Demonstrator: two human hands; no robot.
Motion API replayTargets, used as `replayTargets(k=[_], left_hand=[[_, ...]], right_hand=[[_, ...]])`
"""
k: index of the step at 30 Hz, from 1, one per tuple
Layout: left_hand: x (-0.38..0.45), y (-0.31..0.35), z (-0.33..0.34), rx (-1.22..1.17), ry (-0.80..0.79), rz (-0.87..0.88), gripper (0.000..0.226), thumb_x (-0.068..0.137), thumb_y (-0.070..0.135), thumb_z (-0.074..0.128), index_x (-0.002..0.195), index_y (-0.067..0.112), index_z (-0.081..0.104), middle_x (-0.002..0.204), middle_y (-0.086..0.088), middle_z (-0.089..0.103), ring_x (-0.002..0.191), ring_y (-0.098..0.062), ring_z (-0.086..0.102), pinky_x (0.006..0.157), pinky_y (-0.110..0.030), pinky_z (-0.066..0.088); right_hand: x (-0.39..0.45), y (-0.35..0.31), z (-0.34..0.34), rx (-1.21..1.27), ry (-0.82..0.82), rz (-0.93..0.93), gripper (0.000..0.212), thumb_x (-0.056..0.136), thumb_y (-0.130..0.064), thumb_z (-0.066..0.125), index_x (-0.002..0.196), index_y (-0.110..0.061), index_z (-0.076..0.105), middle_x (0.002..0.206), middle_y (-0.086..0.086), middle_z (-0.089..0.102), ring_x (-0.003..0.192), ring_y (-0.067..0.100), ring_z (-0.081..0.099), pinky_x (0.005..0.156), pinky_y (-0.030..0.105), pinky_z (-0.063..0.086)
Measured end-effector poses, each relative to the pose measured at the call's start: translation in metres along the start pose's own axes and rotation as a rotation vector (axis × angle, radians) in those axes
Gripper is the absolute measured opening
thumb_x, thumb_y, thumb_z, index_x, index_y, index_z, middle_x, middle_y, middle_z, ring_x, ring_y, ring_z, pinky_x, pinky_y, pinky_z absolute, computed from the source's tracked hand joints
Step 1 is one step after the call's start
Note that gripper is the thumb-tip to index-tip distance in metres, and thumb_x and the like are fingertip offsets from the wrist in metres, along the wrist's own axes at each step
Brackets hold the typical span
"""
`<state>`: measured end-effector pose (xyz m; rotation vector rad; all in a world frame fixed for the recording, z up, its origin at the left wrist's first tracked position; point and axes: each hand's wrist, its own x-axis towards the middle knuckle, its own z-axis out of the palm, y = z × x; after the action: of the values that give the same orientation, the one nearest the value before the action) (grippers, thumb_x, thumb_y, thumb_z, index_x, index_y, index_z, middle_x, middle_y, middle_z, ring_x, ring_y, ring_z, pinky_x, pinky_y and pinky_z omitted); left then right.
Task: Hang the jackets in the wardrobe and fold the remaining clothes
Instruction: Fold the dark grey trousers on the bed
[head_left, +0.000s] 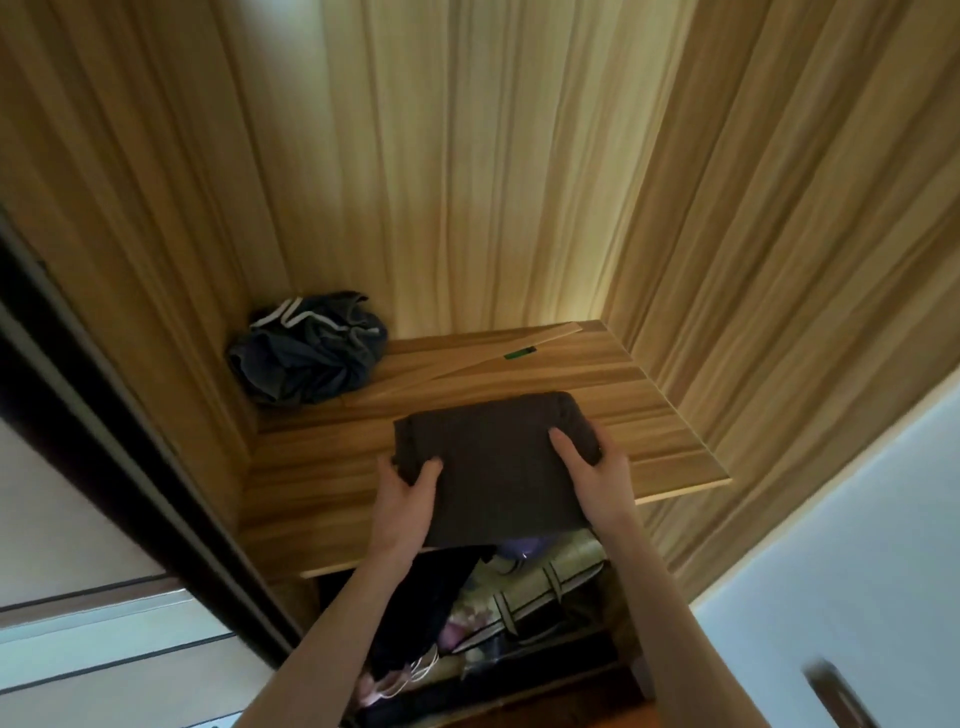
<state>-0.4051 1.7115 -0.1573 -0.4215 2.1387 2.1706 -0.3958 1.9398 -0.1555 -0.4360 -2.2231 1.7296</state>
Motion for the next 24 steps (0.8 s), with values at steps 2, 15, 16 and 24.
replayTargets(k=[2,15,16,24], left_hand=[[0.016,-0.003,0.009,0.06,0.008,-0.022,0.037,0.101,0.035,0.06,0.131,0.031,0.039,0.122,0.004,0.052,0.109,-0.02,0.052,0.098,-0.036,0.041],[0.071,-0.039,0.053,0.132,0.112,-0.028,0.031,0.097,0.036,0.068,0.12,0.034,0.047,0.113,0.006,0.061,0.117,-0.024,0.062,0.107,-0.047,0.05],[0.074,-0.041,0.055,0.17,0.123,-0.017,0.031,0.096,0.037,0.069,0.119,0.033,0.048,0.111,0.006,0.061,0.116,-0.023,0.062,0.106,-0.047,0.051],[0.089,-0.048,0.056,0.439,0.226,0.064,0.043,0.095,0.044,0.068,0.128,0.019,0.055,0.114,0.002,0.066,0.109,-0.022,0.066,0.092,-0.044,0.057]], right_hand=[[0.024,0.007,0.003,-0.003,-0.024,0.009,0.032,0.089,-0.046,0.077,0.115,-0.028,0.071,0.105,-0.012,0.076,0.098,0.003,0.07,0.094,0.04,0.057],[0.111,0.058,0.016,-0.155,-0.155,0.114,0.041,0.095,-0.048,0.069,0.127,-0.022,0.065,0.11,-0.006,0.07,0.107,0.019,0.066,0.099,0.042,0.054],[0.111,0.063,0.017,-0.175,-0.143,0.121,0.042,0.096,-0.048,0.067,0.128,-0.021,0.065,0.11,-0.005,0.07,0.108,0.02,0.066,0.099,0.042,0.054],[0.096,0.077,0.024,-0.341,-0.042,0.097,0.044,0.101,-0.05,0.055,0.131,-0.018,0.062,0.104,0.0,0.067,0.095,0.02,0.063,0.08,0.035,0.05]])
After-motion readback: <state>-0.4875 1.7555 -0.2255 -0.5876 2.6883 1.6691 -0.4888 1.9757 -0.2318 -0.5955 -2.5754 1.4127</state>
